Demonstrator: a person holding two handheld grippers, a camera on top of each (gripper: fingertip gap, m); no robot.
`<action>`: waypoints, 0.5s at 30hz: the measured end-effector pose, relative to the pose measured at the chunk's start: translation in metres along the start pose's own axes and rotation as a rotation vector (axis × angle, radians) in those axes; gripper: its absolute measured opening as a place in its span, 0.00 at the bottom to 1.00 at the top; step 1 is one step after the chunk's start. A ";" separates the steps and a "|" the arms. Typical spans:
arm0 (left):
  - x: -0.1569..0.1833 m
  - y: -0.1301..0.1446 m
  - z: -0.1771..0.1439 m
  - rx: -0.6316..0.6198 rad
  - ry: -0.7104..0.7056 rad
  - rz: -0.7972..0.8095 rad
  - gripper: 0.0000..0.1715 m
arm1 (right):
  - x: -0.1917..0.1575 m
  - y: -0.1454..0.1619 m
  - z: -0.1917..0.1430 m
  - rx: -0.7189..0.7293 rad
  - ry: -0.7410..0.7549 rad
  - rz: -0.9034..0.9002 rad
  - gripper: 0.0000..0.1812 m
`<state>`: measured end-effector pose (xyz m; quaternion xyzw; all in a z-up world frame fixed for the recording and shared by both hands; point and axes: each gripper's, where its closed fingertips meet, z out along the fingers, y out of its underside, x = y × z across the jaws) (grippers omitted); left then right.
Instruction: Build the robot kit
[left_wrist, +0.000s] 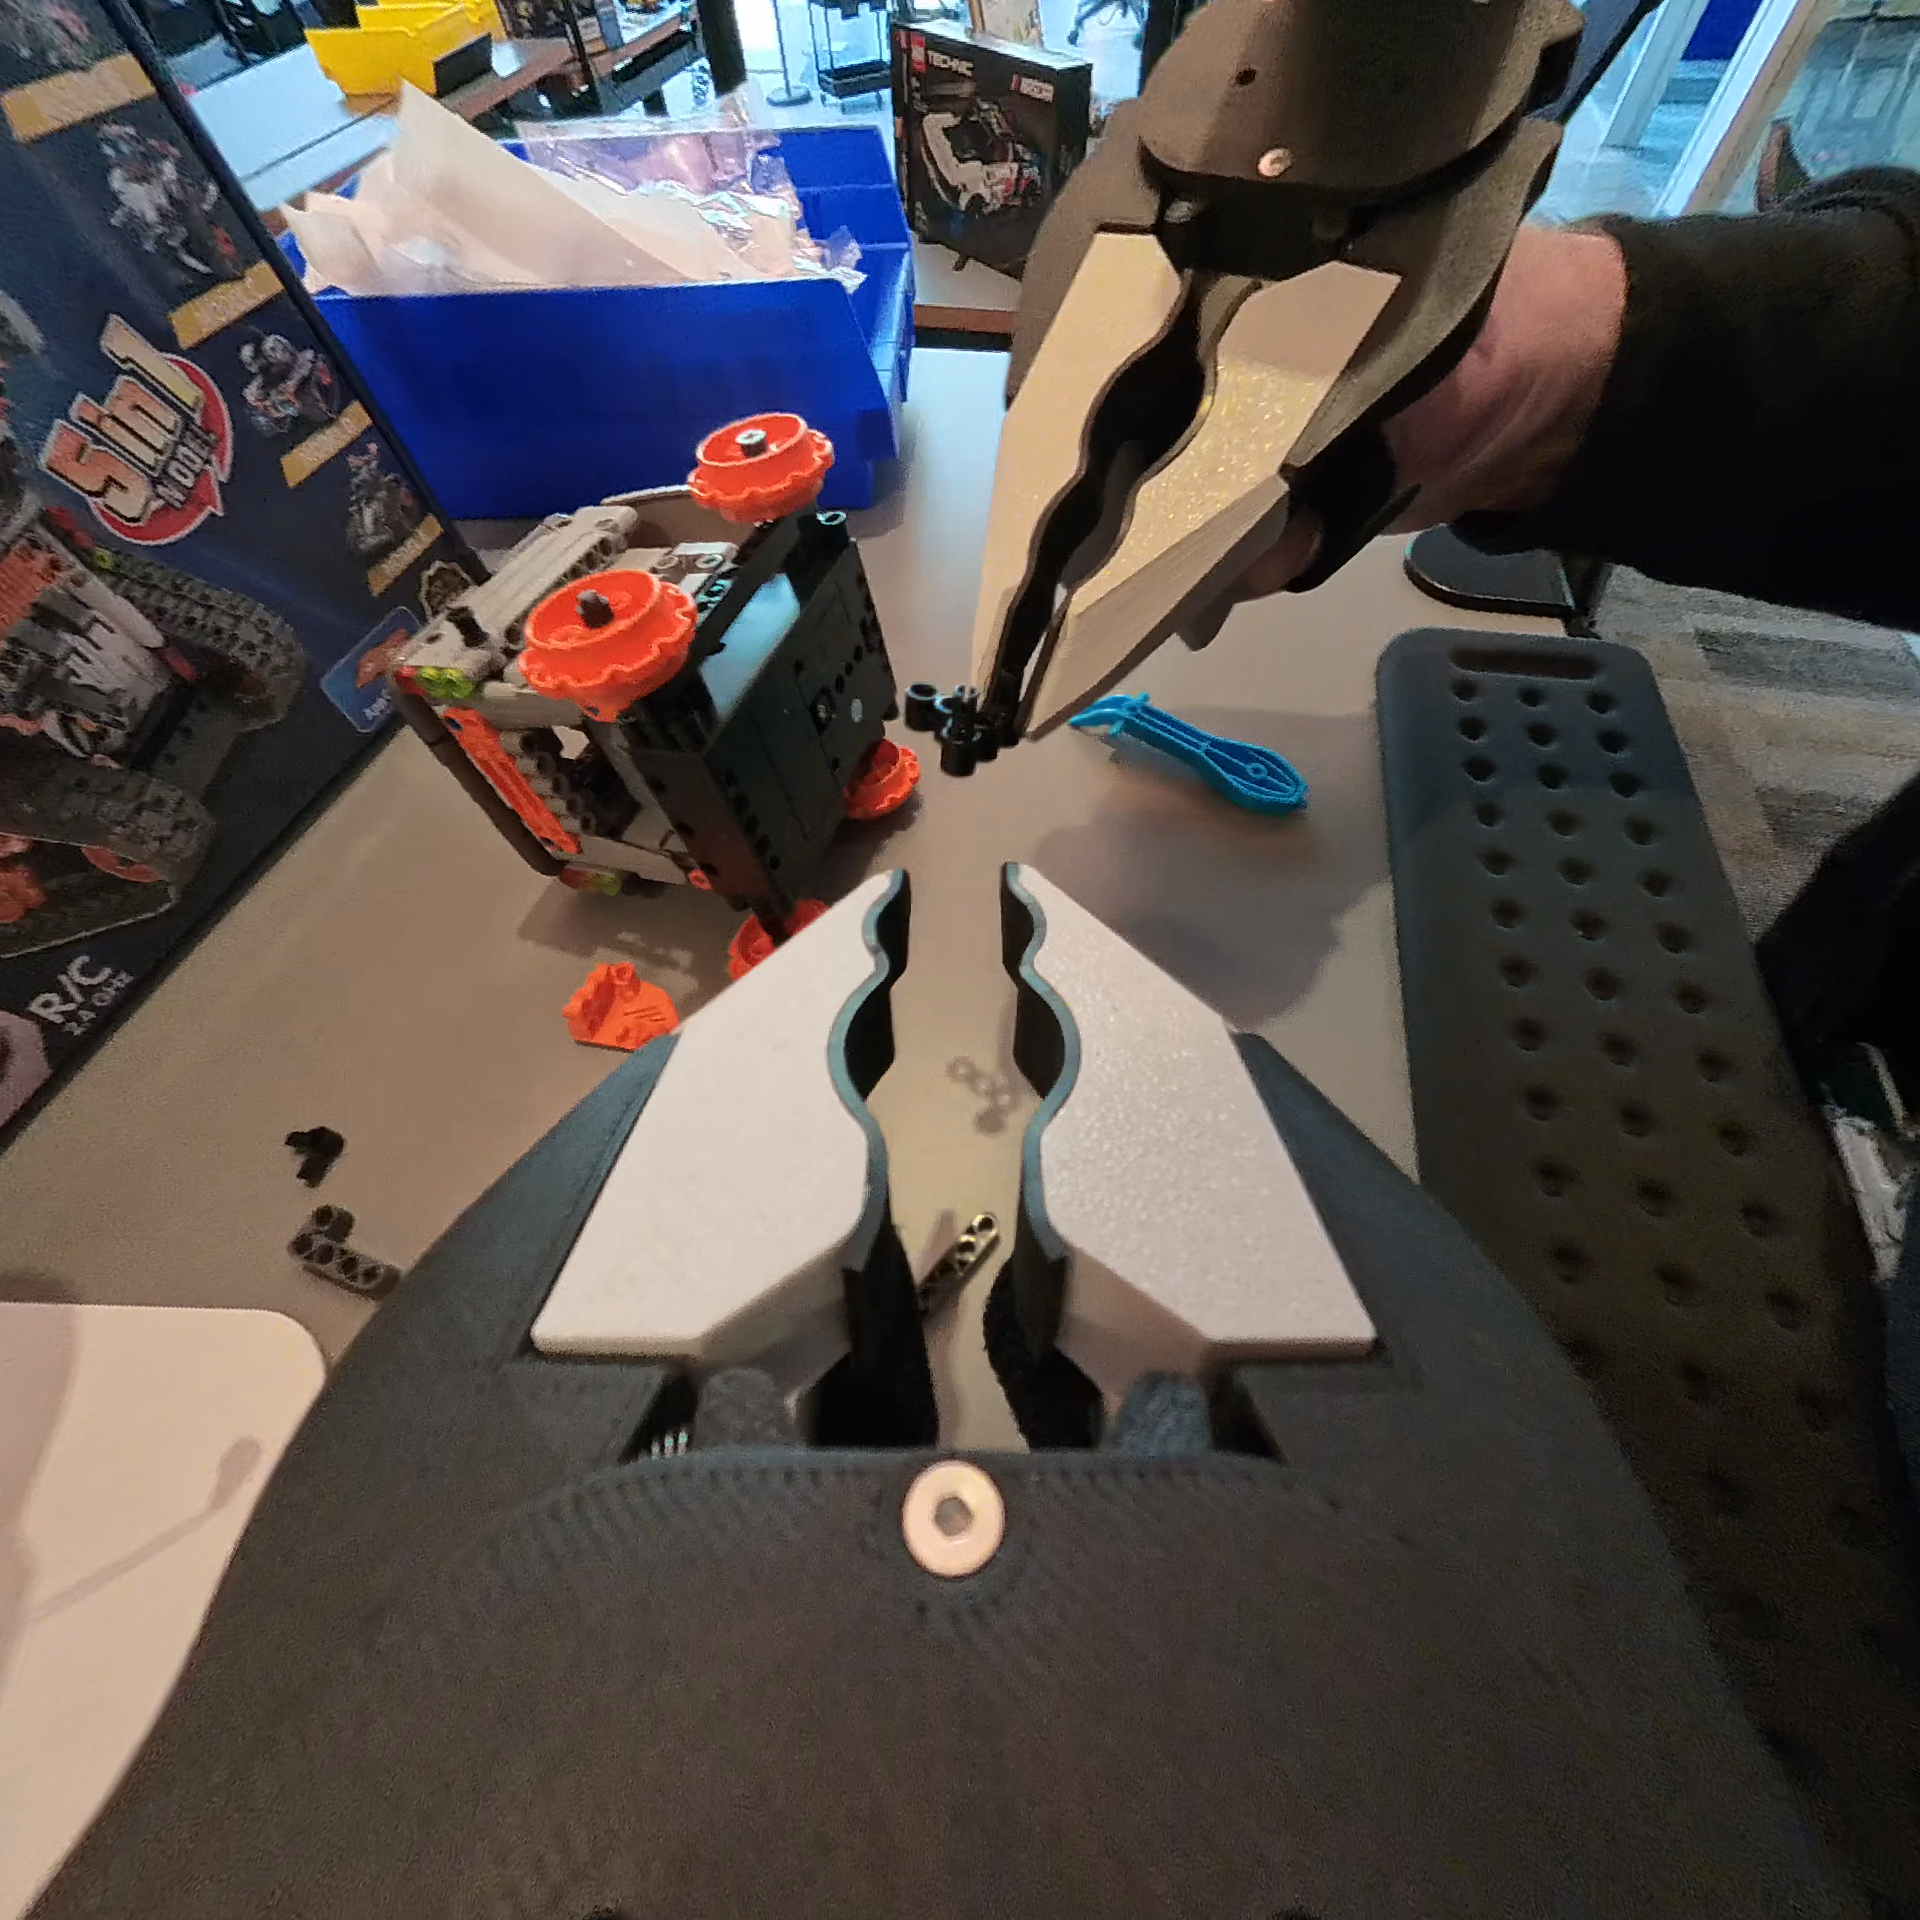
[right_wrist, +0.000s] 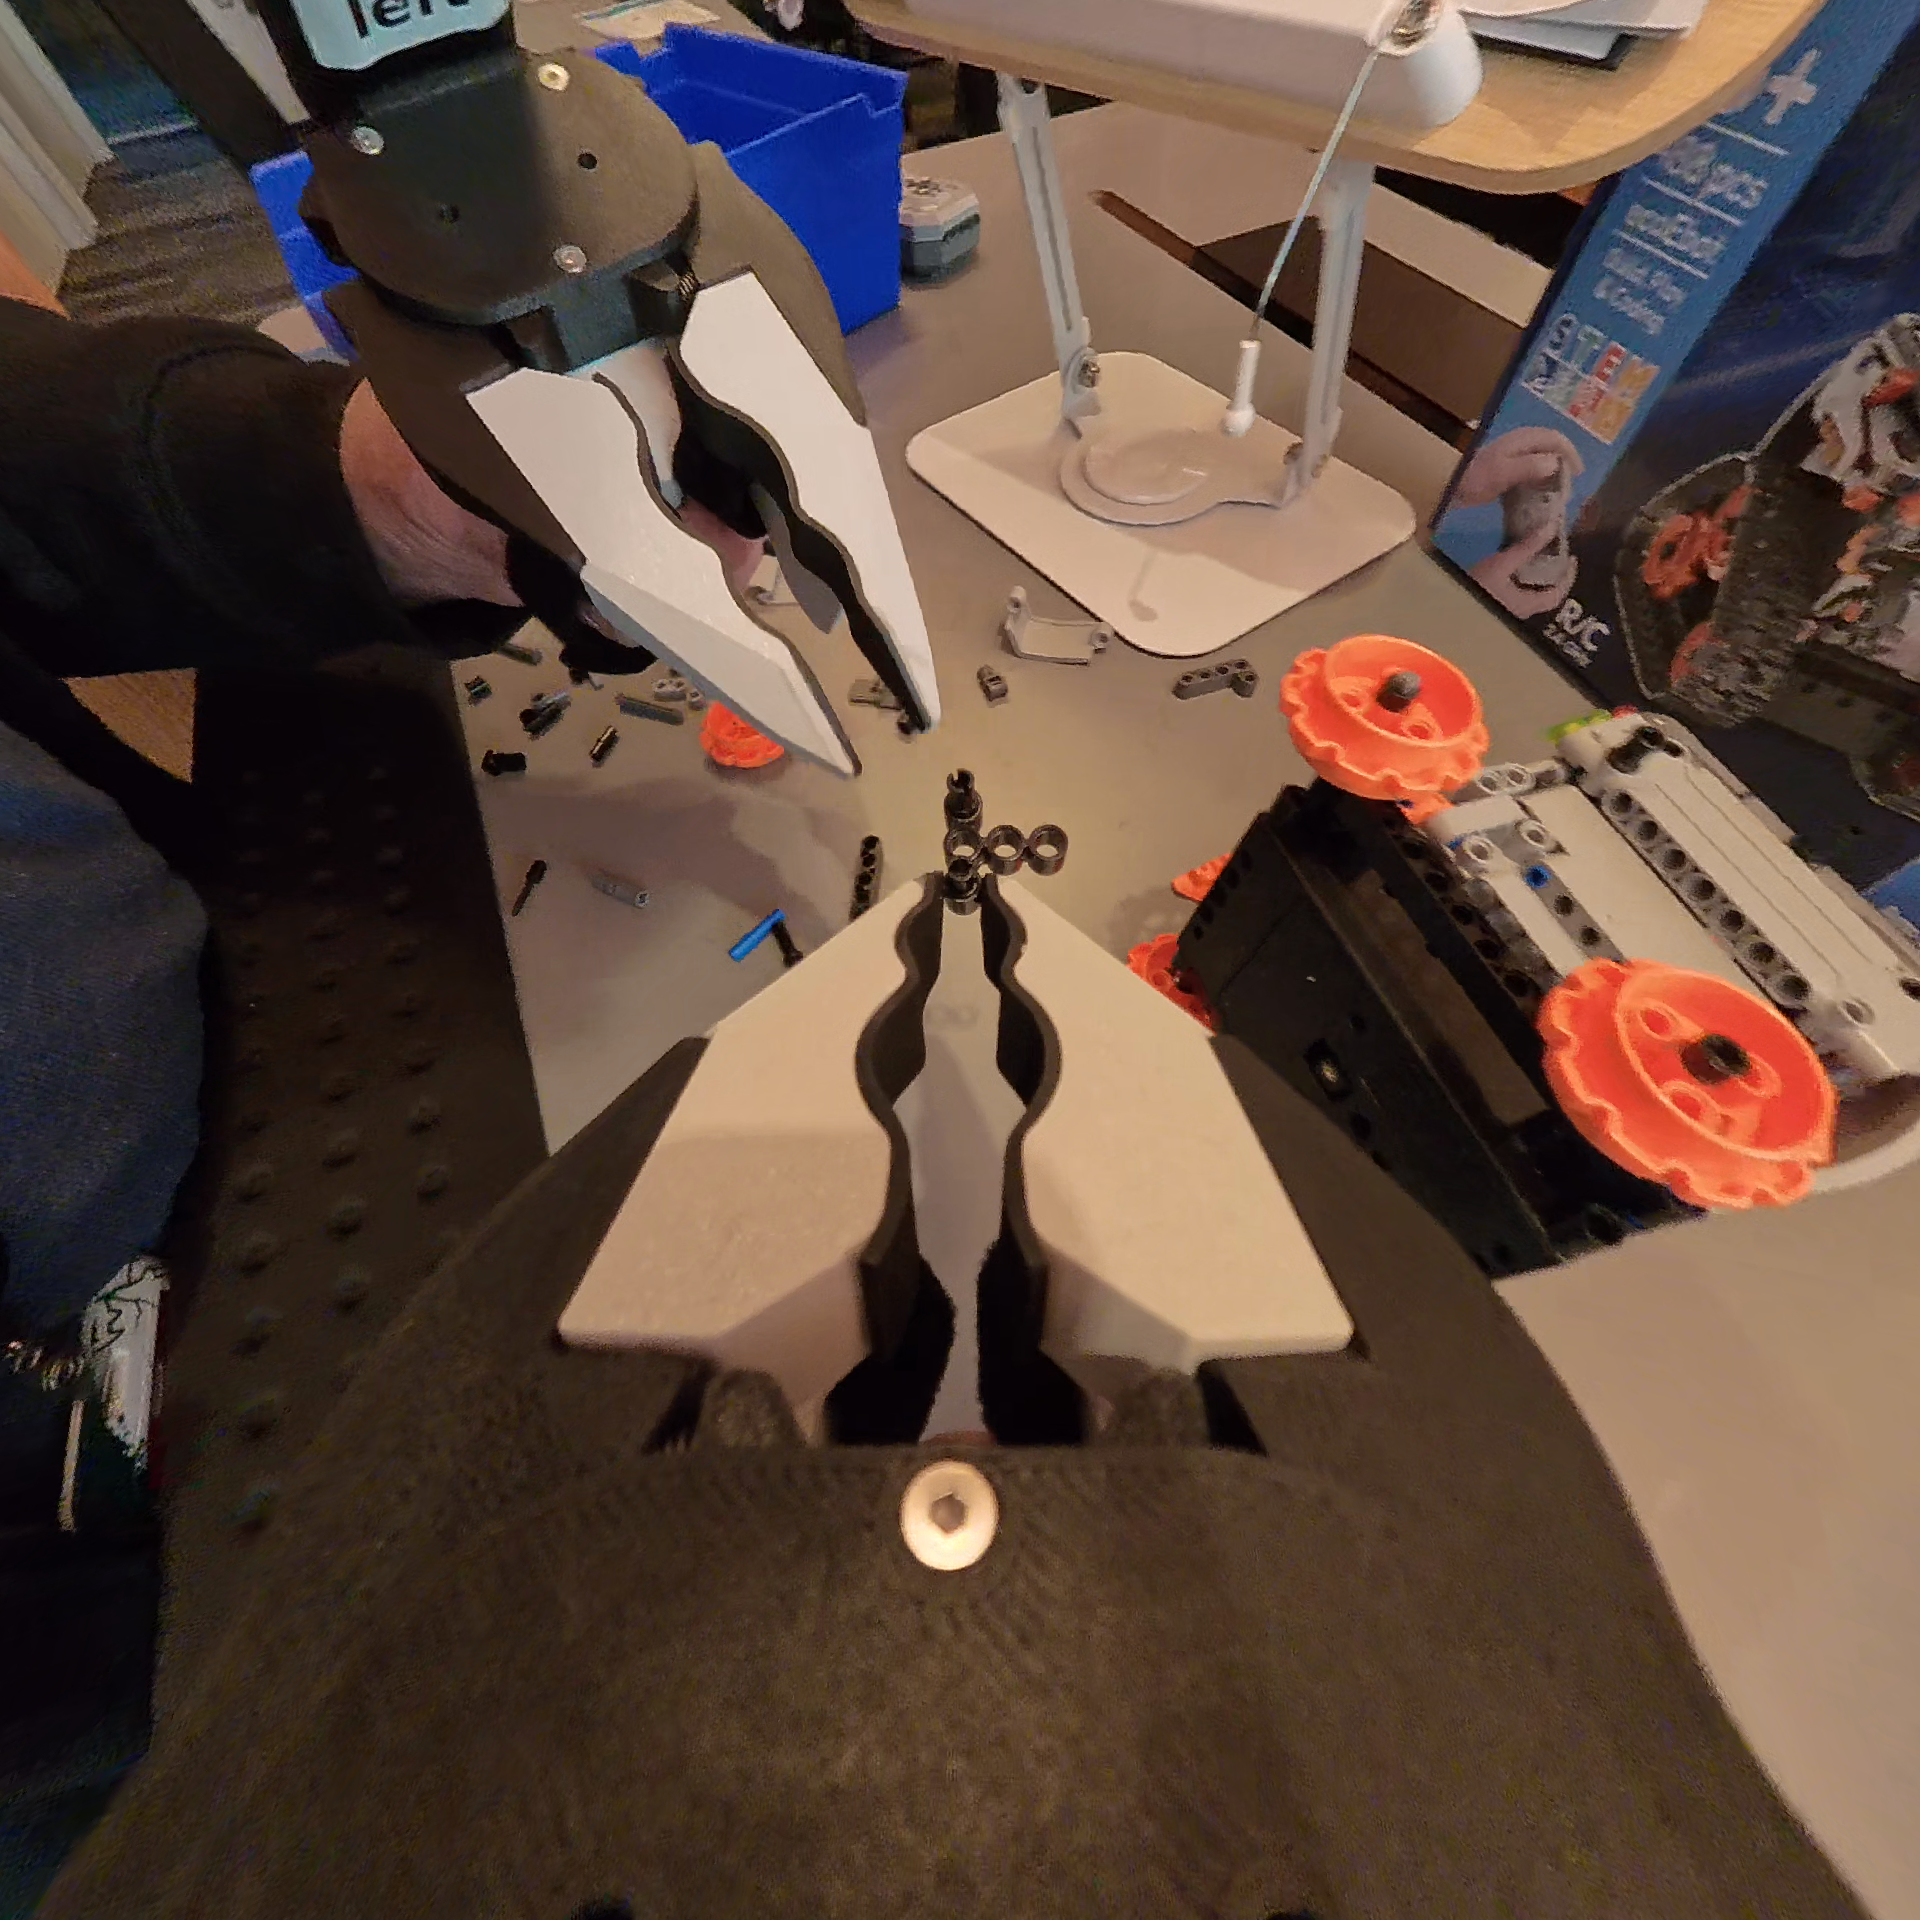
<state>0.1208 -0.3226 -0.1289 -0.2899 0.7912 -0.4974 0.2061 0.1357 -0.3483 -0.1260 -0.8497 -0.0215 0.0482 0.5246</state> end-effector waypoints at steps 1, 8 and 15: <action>-0.004 -0.001 0.001 -0.002 -0.011 -0.002 0.10 | 0.004 0.001 -0.002 0.005 0.010 0.010 0.03; -0.028 -0.009 0.011 -0.019 -0.058 0.010 0.13 | 0.033 0.006 -0.019 0.048 0.093 0.090 0.03; -0.052 -0.020 0.030 -0.029 -0.095 0.035 0.22 | 0.057 0.009 -0.024 0.109 0.140 0.224 0.02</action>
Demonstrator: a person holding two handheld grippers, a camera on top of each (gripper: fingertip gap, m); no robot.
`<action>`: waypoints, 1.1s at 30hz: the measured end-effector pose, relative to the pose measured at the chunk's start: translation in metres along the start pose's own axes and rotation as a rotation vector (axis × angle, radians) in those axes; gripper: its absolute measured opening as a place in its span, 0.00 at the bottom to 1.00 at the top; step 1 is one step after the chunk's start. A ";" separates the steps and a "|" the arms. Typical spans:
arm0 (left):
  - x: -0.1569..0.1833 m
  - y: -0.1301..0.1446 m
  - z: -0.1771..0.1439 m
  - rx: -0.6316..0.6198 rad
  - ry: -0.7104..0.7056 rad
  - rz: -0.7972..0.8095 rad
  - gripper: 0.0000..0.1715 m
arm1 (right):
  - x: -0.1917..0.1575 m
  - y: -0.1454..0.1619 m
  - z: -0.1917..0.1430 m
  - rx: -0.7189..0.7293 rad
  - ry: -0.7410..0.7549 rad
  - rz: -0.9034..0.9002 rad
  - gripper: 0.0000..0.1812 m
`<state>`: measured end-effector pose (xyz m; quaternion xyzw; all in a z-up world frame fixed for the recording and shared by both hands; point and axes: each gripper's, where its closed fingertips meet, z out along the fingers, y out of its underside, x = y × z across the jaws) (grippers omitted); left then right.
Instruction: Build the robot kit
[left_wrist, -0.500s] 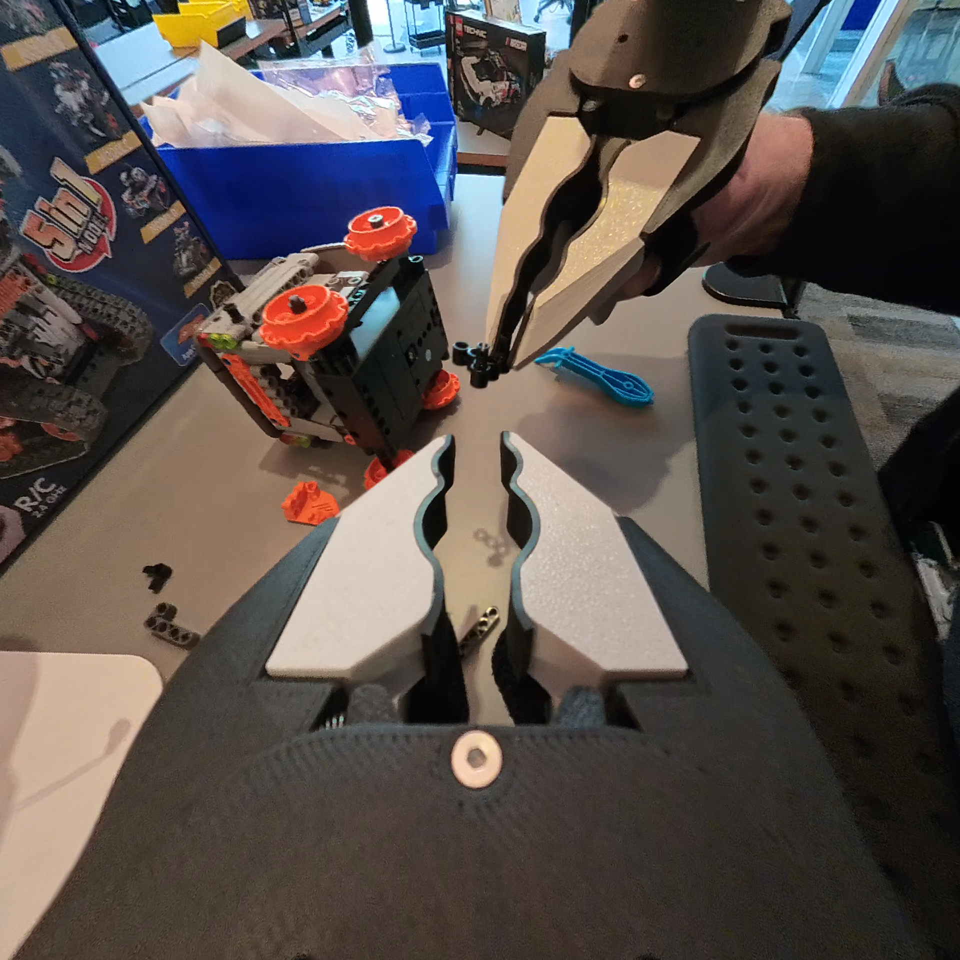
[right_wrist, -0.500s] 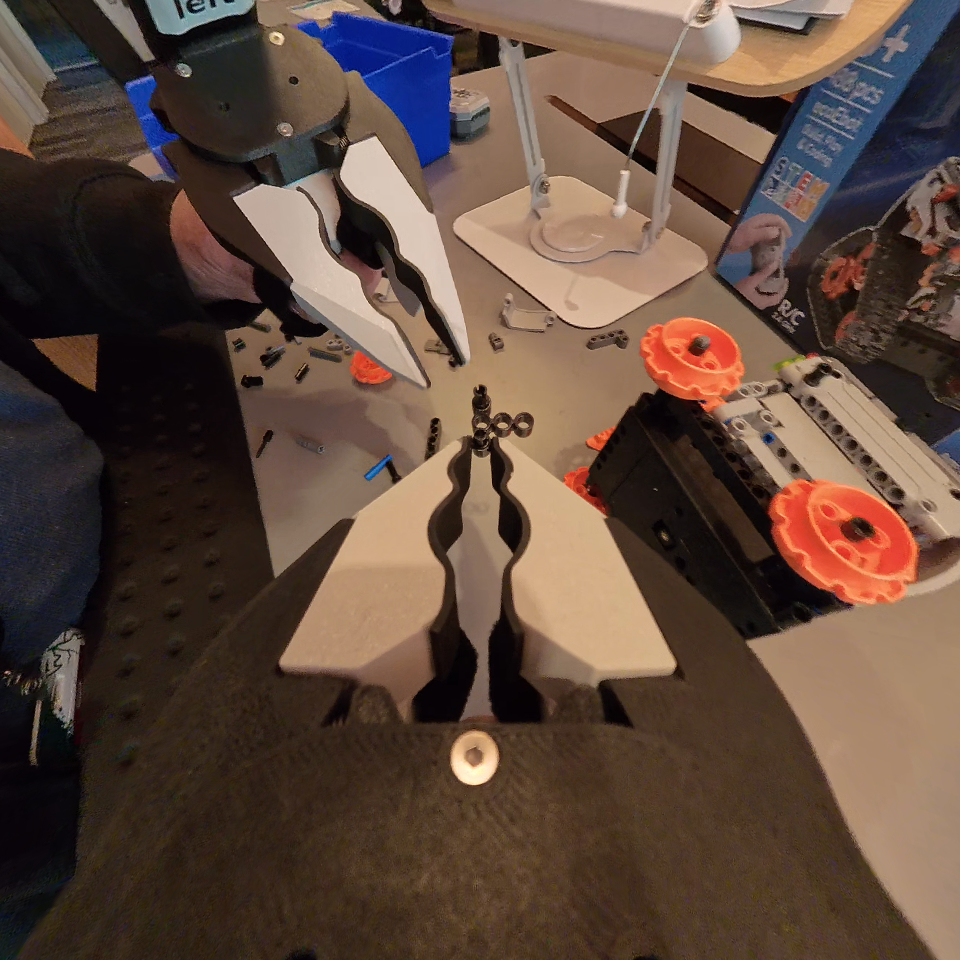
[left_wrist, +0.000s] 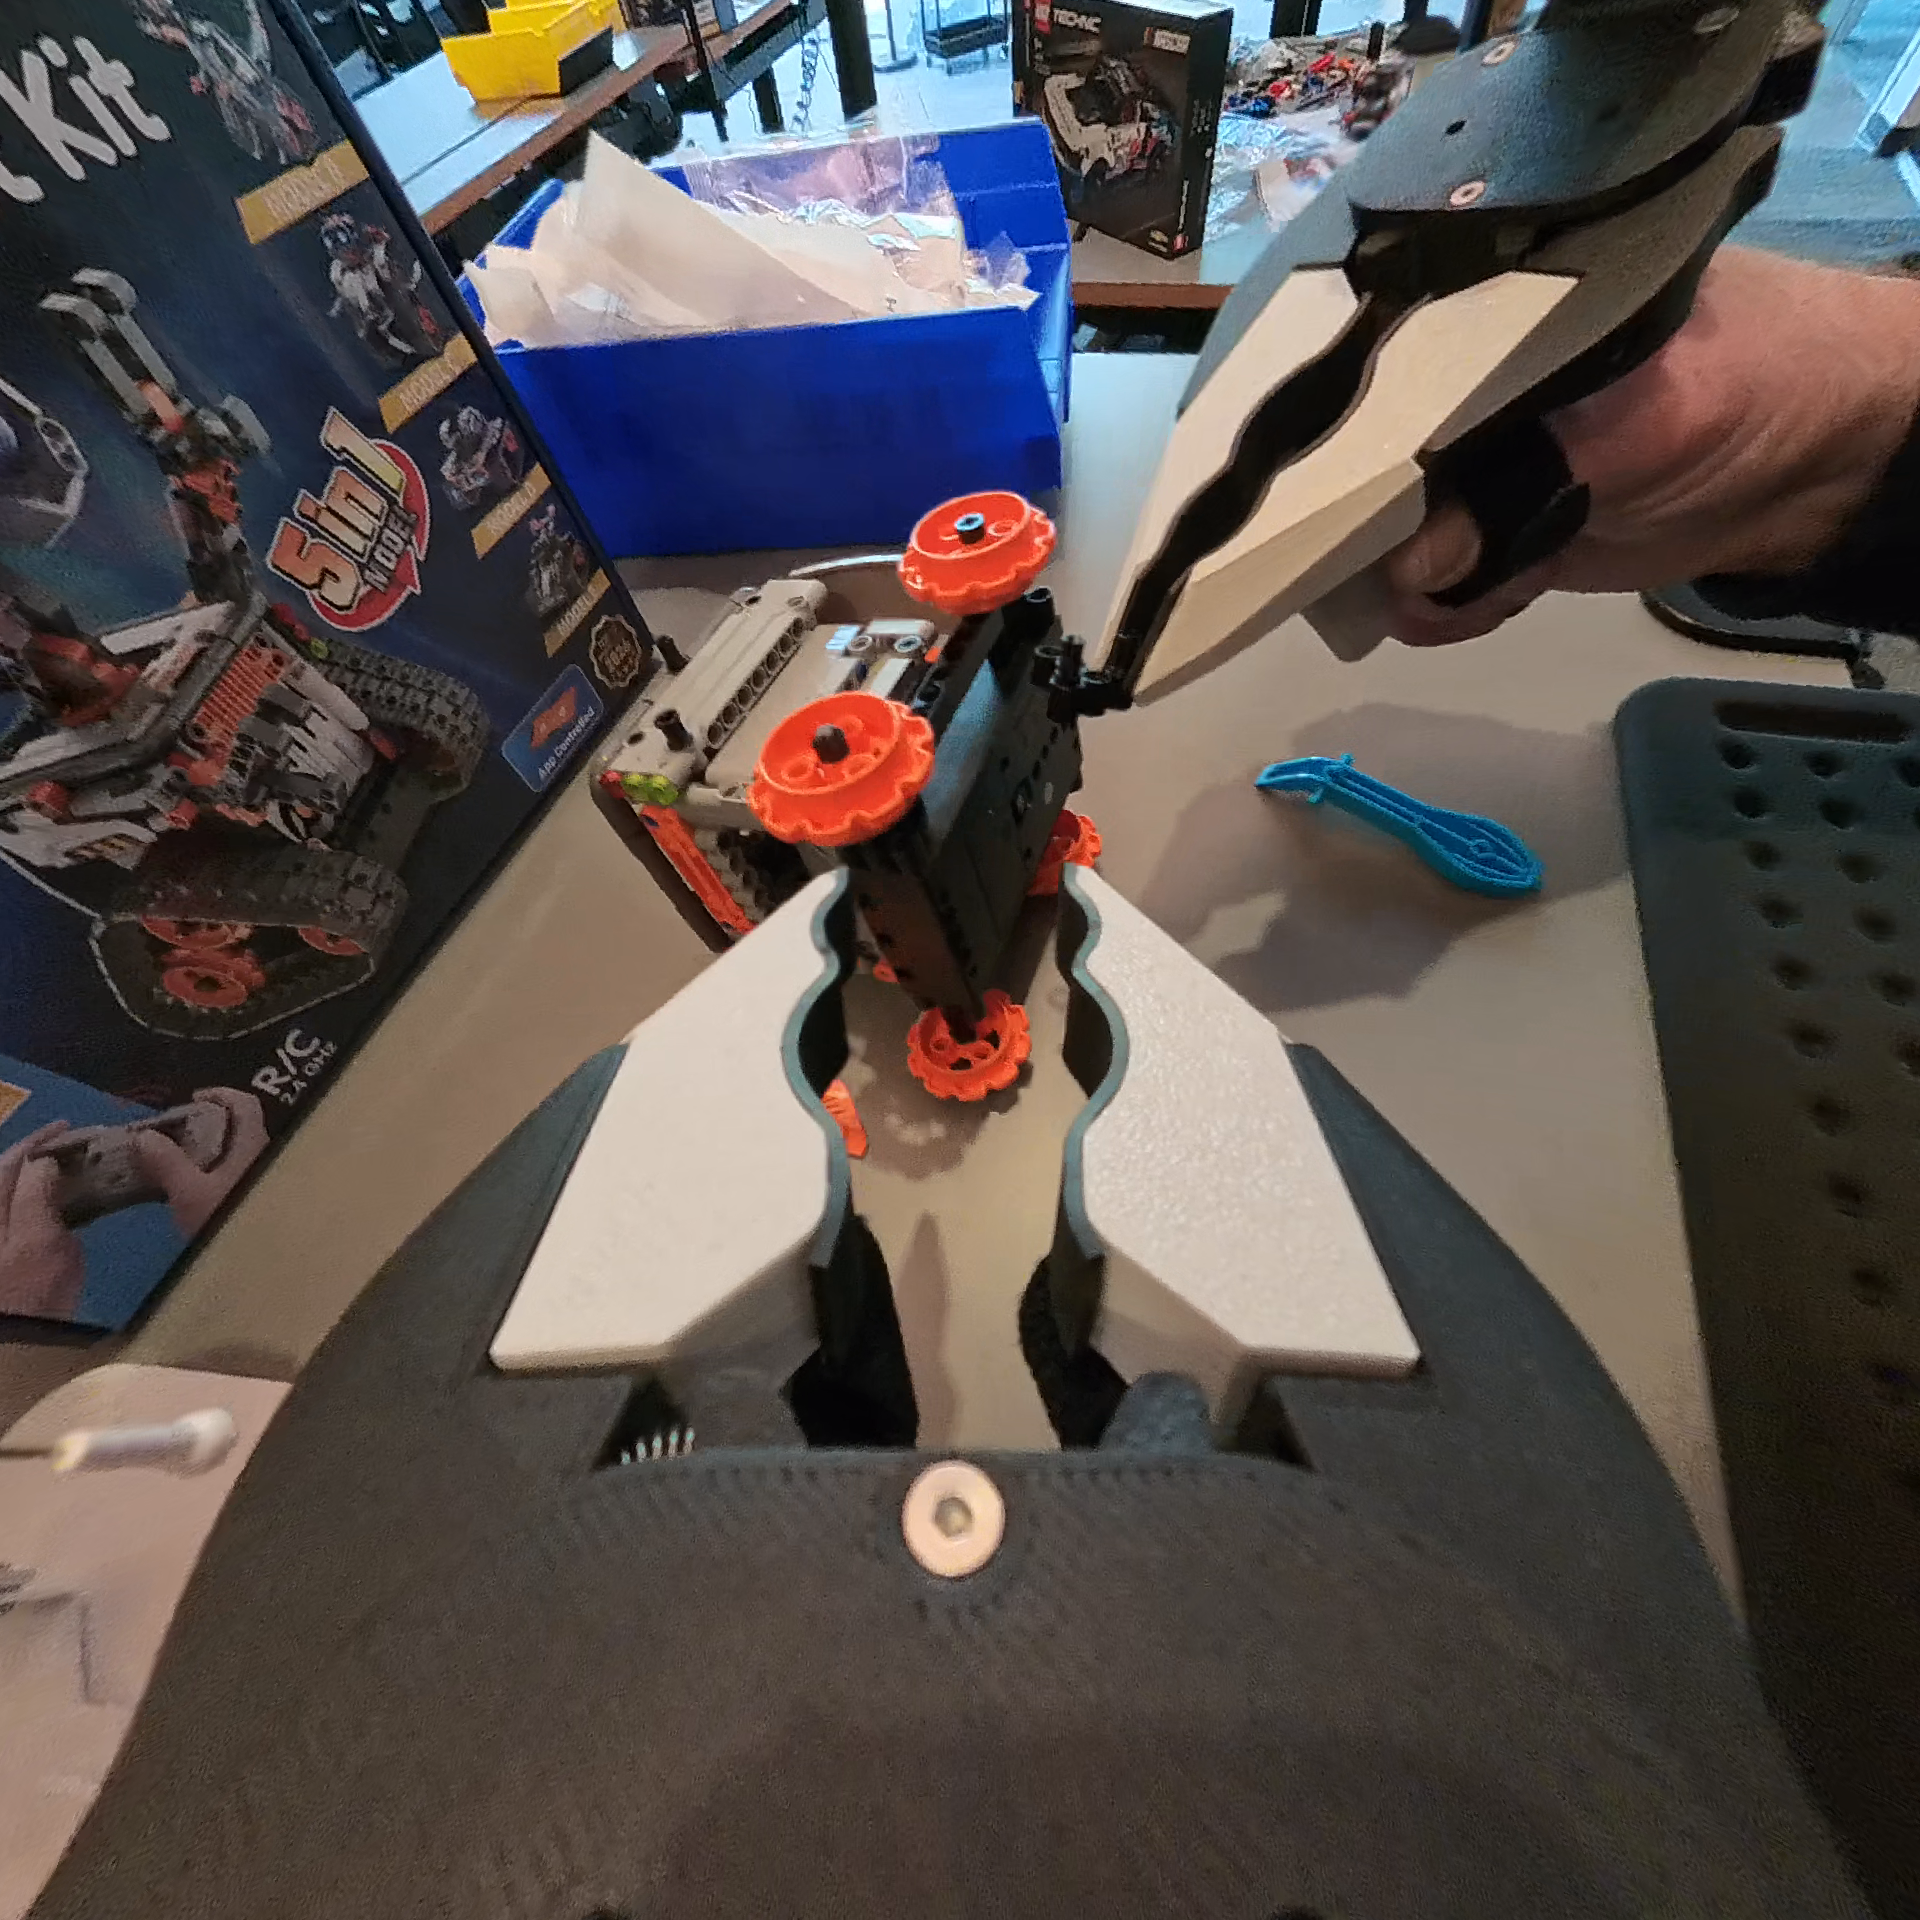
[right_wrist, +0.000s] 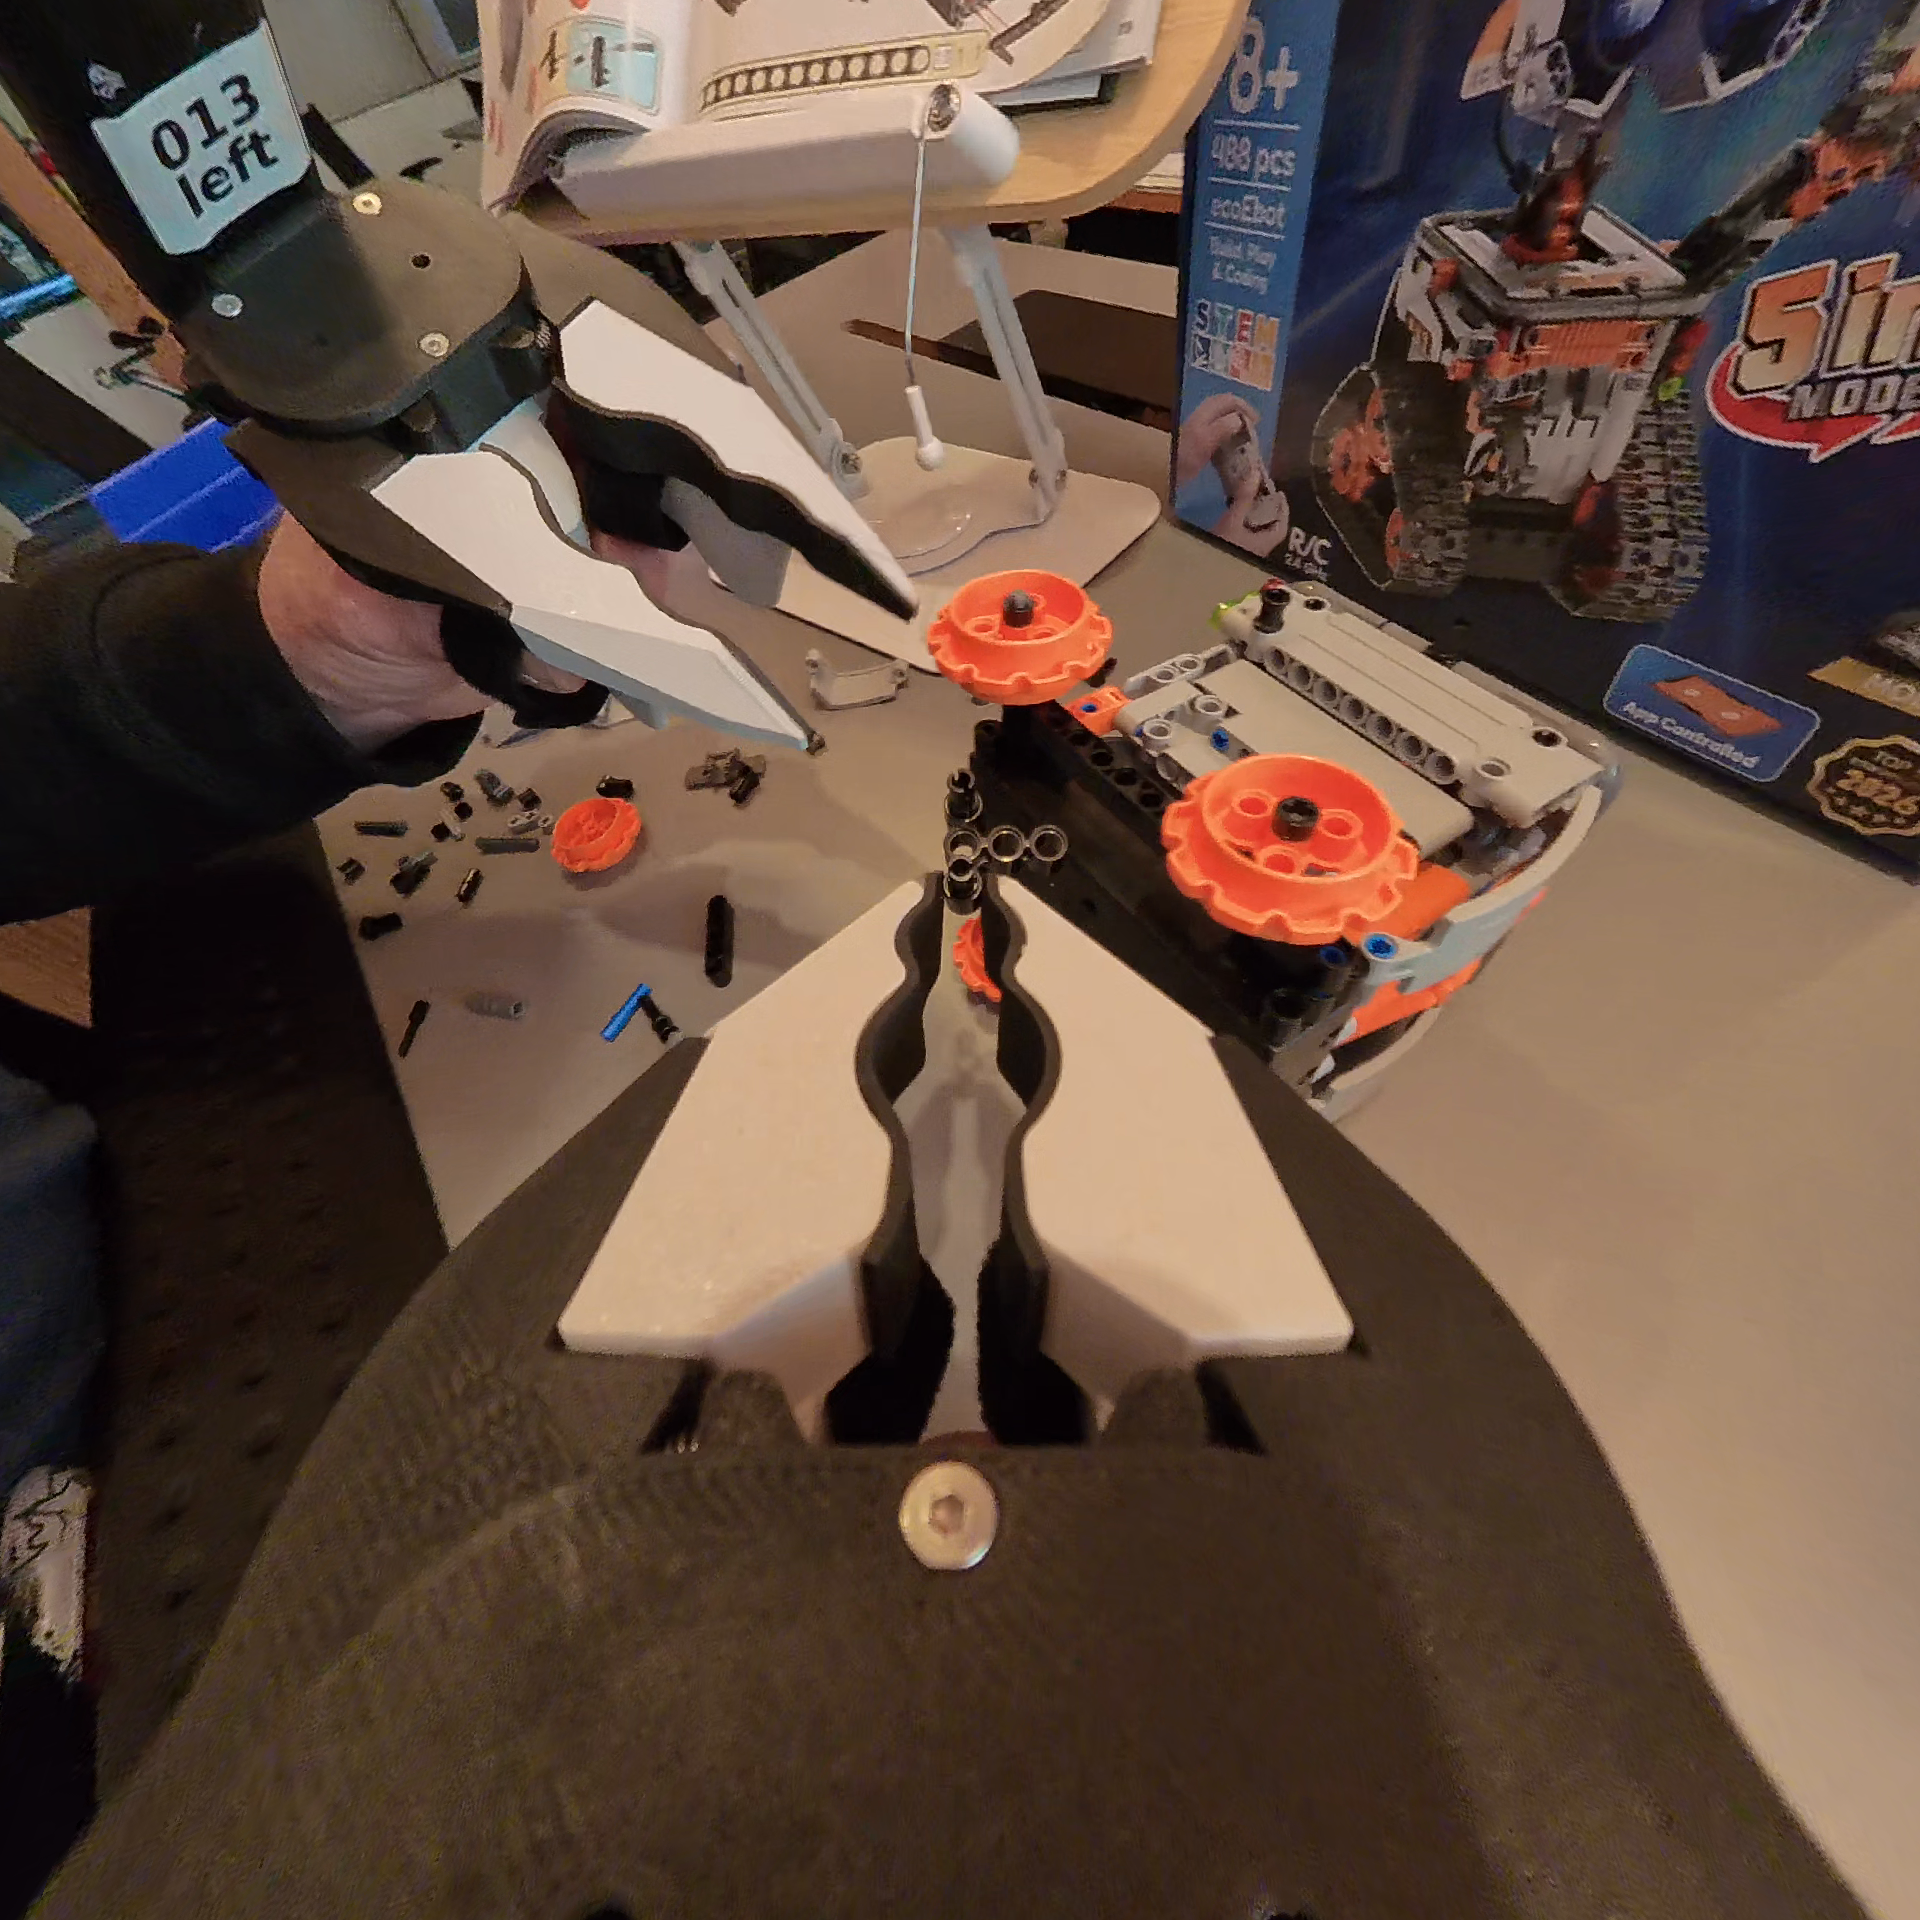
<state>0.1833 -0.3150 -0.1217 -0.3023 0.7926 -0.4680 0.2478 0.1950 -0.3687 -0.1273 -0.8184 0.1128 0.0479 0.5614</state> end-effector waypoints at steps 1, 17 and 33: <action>-0.005 -0.001 0.003 -0.009 -0.011 0.005 0.24 | 0.003 0.001 0.001 -0.001 0.009 0.005 0.03; -0.015 -0.013 0.036 -0.125 0.061 0.159 0.30 | 0.021 0.009 0.014 -0.144 0.068 -0.003 0.02; -0.017 0.021 0.039 -0.129 0.104 -0.038 0.28 | -0.049 0.108 0.032 -0.435 -0.093 -0.072 0.03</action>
